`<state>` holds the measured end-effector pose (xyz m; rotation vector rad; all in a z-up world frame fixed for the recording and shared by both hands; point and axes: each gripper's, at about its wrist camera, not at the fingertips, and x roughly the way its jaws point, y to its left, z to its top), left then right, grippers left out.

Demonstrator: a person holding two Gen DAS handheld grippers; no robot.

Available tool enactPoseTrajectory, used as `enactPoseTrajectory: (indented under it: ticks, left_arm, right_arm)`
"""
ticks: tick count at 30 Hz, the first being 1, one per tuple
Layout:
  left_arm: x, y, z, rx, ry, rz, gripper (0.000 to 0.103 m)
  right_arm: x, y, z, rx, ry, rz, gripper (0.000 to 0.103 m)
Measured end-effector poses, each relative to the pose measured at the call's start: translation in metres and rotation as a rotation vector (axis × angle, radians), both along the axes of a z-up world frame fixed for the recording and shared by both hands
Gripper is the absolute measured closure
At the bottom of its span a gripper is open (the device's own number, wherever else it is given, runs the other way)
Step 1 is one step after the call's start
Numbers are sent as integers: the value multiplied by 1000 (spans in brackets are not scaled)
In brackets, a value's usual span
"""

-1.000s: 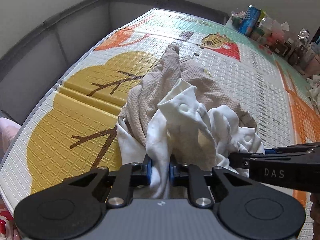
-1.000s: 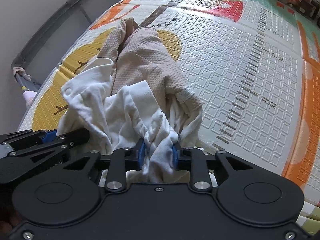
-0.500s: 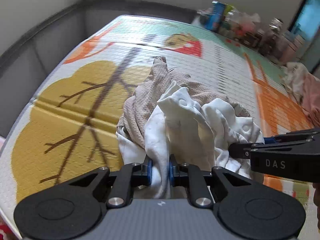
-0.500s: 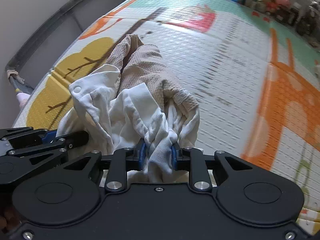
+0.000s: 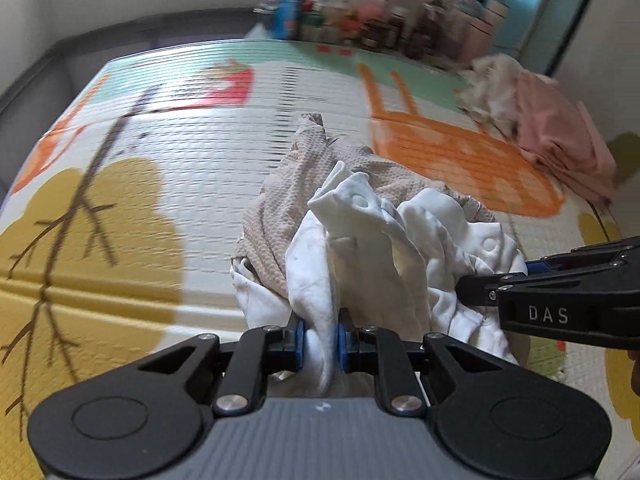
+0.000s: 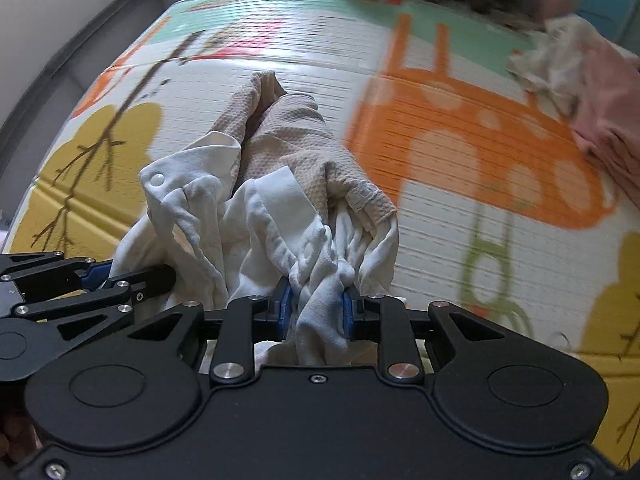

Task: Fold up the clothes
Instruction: 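Lift the white garment with both grippers, pulling it off the beige garment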

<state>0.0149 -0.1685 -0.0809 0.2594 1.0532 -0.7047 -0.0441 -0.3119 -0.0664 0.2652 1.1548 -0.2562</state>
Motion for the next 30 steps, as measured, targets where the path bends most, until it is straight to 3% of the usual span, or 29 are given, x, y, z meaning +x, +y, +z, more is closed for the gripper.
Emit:
enactPoseTrajectory:
  ticks: [12, 30]
  left_arm:
    - [-37, -65, -1, 32, 0, -136, 86]
    - [-77, -103, -5, 68, 13, -226, 86]
  right_arm:
    - [-56, -60, 1, 14, 2, -140, 81]
    - [-110, -99, -4, 35, 17, -232, 81]
